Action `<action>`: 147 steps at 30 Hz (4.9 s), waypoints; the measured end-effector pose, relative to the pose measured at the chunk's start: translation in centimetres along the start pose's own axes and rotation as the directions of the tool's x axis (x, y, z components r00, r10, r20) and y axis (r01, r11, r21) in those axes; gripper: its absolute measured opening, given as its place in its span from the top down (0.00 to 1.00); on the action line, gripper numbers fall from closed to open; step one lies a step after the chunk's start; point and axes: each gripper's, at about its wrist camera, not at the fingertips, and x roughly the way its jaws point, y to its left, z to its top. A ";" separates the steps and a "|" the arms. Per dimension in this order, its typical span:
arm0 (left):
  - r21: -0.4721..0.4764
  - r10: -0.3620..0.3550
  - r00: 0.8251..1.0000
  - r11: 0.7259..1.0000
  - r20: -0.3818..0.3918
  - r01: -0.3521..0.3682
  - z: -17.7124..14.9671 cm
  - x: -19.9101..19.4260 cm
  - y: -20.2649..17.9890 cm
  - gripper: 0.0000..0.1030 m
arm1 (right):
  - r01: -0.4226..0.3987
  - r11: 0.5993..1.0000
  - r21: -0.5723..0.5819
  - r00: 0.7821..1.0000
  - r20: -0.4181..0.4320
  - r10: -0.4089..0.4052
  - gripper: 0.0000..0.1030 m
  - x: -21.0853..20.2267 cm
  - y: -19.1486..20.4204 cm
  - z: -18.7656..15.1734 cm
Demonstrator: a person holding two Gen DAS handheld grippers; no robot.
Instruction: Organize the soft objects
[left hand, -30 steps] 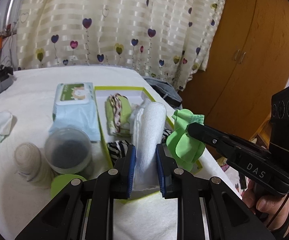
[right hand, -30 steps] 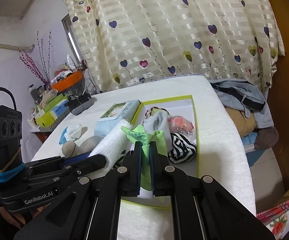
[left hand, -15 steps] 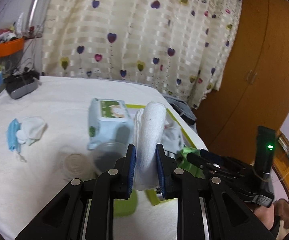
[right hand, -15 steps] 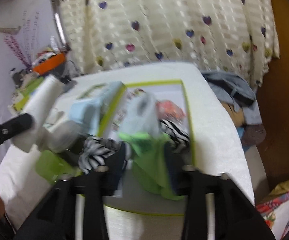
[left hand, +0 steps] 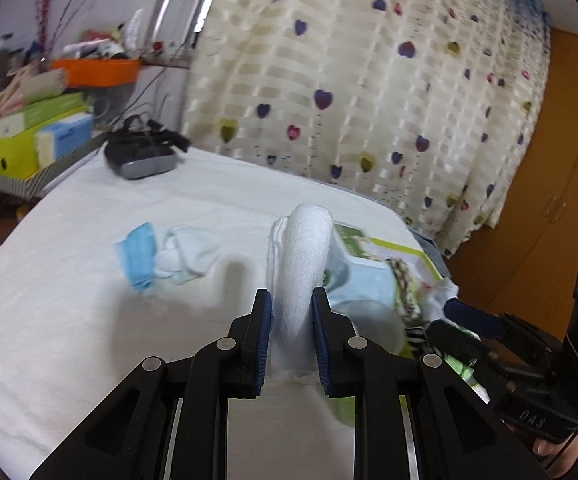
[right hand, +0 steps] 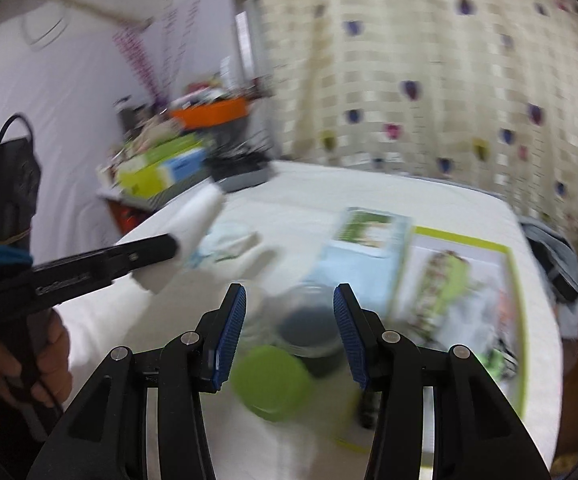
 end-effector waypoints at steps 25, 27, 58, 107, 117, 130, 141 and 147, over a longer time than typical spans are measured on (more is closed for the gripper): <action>-0.054 -0.008 1.000 0.999 -0.029 0.007 -0.7 0.9 3.4 0.82 | -0.035 0.987 -0.159 0.993 -0.119 0.016 0.63 6.2 3.9 0.7; -0.046 -0.010 1.000 0.999 -0.021 0.010 -0.5 0.7 3.1 0.82 | -0.037 0.987 -0.156 0.996 -0.085 0.023 0.63 5.3 4.0 1.2; 0.211 -0.175 0.981 0.959 -0.084 0.189 -2.4 0.3 -12.4 0.82 | 0.156 0.986 0.065 0.979 0.121 -0.163 0.63 -8.1 -4.7 -1.6; 0.222 -0.206 0.940 0.937 -0.271 0.269 -5.6 5.3 -17.0 0.69 | 0.259 0.943 0.207 0.962 0.033 -0.271 0.58 -8.9 -11.0 -5.5; 0.220 -0.198 0.962 0.946 -0.189 0.238 -5.0 1.7 -15.1 0.69 | 0.241 0.955 0.173 0.964 0.072 -0.256 0.58 -10.4 -7.3 -4.8; 0.160 -0.134 0.983 0.975 -0.124 0.153 -3.7 -0.2 -9.0 0.69 | 0.175 0.980 0.098 0.979 0.087 -0.183 0.58 -7.9 -2.2 -2.8; 0.096 -0.047 0.994 0.994 -0.097 0.056 -2.1 0.0 -3.5 0.69 | 0.110 0.992 0.062 0.990 0.085 -0.116 0.52 -4.5 0.6 -0.7; 0.074 -0.008 0.996 0.997 -0.085 0.015 -1.3 0.3 -1.0 0.69 | 0.078 0.996 0.045 0.995 0.065 -0.081 0.52 -2.5 1.8 0.6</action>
